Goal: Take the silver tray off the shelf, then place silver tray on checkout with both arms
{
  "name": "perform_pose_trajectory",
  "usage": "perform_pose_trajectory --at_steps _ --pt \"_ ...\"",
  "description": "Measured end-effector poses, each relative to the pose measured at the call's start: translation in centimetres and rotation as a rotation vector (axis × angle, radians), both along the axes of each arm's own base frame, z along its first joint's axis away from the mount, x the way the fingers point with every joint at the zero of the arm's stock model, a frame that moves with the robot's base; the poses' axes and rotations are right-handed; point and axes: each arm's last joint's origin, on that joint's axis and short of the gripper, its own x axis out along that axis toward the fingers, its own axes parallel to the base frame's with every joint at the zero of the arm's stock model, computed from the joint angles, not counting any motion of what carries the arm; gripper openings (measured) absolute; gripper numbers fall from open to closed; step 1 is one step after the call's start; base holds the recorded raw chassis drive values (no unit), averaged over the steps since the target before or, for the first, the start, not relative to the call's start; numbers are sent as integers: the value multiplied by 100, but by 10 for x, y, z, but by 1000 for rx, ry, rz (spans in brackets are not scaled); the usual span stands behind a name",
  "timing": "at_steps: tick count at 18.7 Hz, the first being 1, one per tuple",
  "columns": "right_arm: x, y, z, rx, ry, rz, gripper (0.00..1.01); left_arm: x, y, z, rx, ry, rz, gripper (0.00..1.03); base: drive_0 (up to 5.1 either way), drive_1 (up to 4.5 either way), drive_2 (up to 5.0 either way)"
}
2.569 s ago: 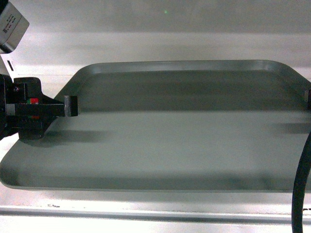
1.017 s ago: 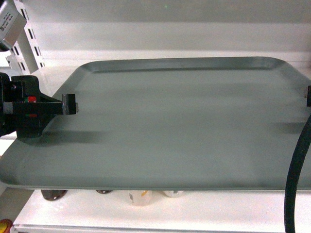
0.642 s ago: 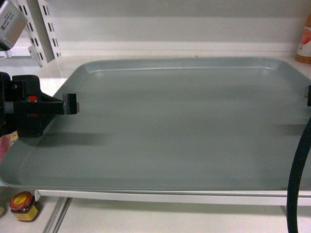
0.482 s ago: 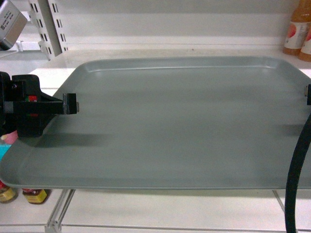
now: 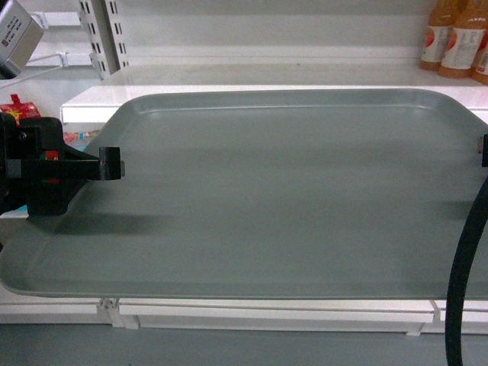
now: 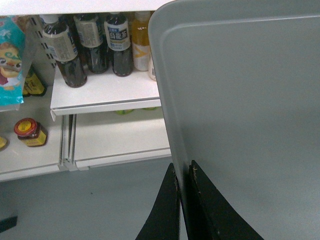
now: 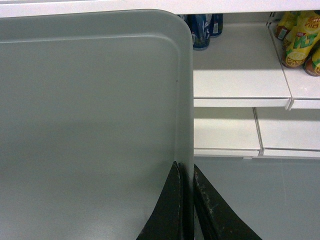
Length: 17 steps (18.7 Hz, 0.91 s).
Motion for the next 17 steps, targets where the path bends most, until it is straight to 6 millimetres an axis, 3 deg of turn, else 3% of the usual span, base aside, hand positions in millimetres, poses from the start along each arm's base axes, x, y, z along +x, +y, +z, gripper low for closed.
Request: perform_pose_trajectory --at_steps 17 --pt "0 0 0 1 -1 3 3 0 0 0 0 2 -1 3 8 -425 440"
